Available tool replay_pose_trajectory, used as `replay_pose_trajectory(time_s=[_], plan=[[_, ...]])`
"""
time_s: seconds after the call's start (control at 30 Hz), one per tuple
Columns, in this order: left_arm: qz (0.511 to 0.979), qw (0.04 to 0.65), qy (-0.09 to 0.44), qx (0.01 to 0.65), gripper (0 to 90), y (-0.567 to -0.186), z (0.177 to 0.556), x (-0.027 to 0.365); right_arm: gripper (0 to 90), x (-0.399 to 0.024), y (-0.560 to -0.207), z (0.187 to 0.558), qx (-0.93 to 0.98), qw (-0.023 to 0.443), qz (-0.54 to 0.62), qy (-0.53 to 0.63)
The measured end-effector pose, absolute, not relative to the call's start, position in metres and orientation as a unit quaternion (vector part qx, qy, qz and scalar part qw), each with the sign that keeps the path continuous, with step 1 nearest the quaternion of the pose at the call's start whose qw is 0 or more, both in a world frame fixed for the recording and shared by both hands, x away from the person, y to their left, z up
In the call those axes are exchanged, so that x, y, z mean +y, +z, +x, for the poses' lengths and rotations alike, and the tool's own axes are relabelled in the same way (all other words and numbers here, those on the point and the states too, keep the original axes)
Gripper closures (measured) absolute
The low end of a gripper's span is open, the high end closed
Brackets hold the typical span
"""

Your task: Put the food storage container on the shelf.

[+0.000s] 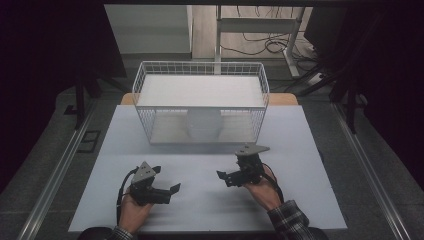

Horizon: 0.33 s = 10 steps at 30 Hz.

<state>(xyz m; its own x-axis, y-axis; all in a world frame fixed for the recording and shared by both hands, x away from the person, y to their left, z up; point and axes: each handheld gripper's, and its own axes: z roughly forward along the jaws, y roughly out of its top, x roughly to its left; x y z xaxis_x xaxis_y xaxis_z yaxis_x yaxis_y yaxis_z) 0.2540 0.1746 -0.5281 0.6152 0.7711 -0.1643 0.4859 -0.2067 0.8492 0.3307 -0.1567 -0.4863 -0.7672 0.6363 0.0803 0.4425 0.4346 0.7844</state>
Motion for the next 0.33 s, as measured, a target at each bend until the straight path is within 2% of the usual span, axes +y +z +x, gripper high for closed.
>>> replay_pose_trajectory(time_s=[0.17,0.33], plan=[[0.767,0.468,0.149,0.412,1.8,-0.530,0.254,0.174,0.0,-0.181,-0.495,0.309,0.836,0.125,0.334,0.417],[0.767,0.464,0.152,0.416,1.5,-0.531,0.257,0.174,0.0,-0.190,-0.506,0.303,0.844,0.131,0.341,0.392]])
